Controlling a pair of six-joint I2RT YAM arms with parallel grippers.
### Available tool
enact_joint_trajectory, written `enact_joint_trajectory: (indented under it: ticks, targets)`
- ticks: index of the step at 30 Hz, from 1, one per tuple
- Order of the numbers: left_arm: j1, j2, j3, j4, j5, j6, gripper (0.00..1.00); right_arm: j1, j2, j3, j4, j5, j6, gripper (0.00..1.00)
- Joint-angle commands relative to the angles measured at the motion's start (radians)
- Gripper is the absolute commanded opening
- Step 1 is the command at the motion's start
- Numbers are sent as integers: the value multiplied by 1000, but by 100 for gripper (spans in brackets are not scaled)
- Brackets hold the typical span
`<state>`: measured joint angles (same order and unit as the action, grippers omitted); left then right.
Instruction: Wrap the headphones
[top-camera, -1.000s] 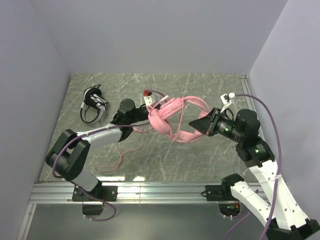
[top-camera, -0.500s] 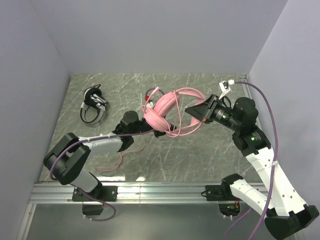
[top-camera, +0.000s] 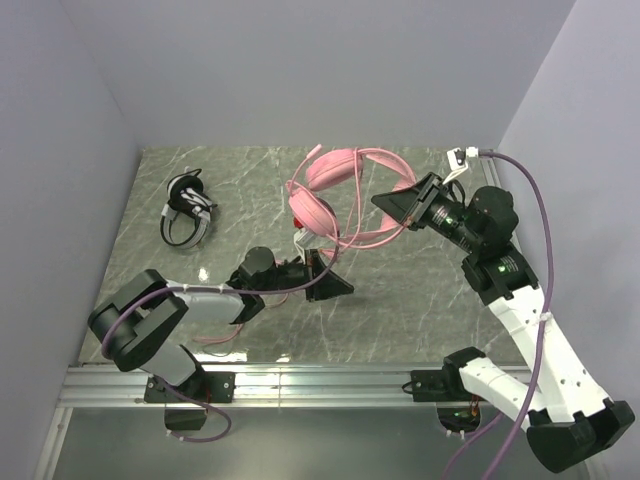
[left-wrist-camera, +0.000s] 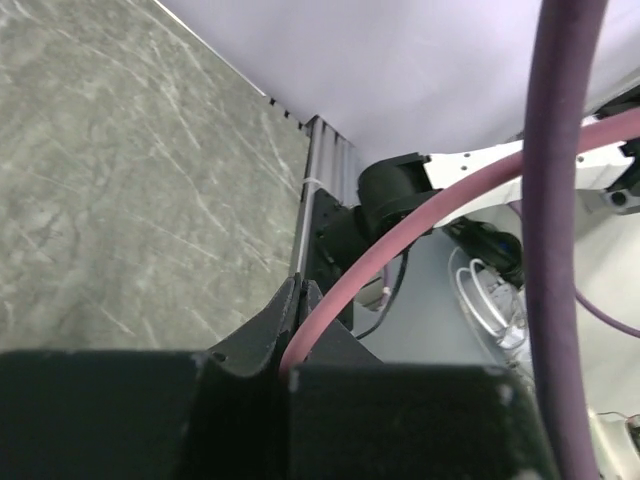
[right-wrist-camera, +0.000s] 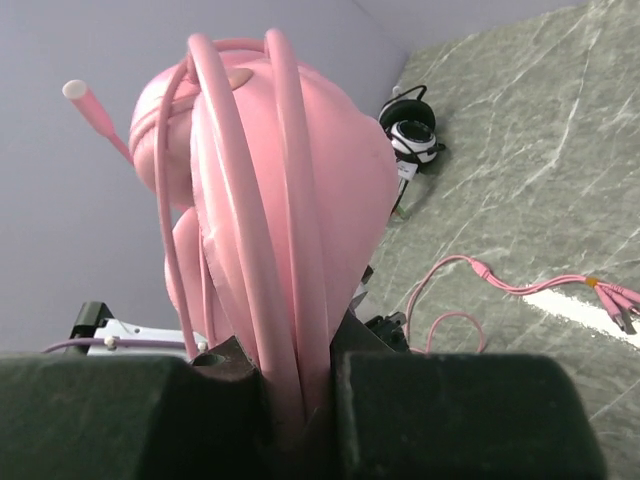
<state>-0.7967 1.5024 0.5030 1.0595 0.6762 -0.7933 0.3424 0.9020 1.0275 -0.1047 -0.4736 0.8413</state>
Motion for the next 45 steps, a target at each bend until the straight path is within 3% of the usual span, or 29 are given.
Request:
enact_joint_trajectory:
  ticks: [1,9,18,31,41,45]
  targets:
    - [-10,-28,-29,138,23,-93,2,-22,0,68,209,73,45,0]
    - [-78,-47,-90,161,-10,-118,10,-60,28,72,253,84,87,0]
    - [-154,-42,-121,151,-44,-103,9,-92,49,106,278,93,119,0]
    - [-200,114,-158,454,-9,-273,8,-141,38,111,300,118,137,0]
    - [-271,121,-129,373,-17,-210,6,-171,61,123,304,110,147,0]
    - [-302,78,-123,266,-30,-156,7,-190,63,120,301,112,154,0]
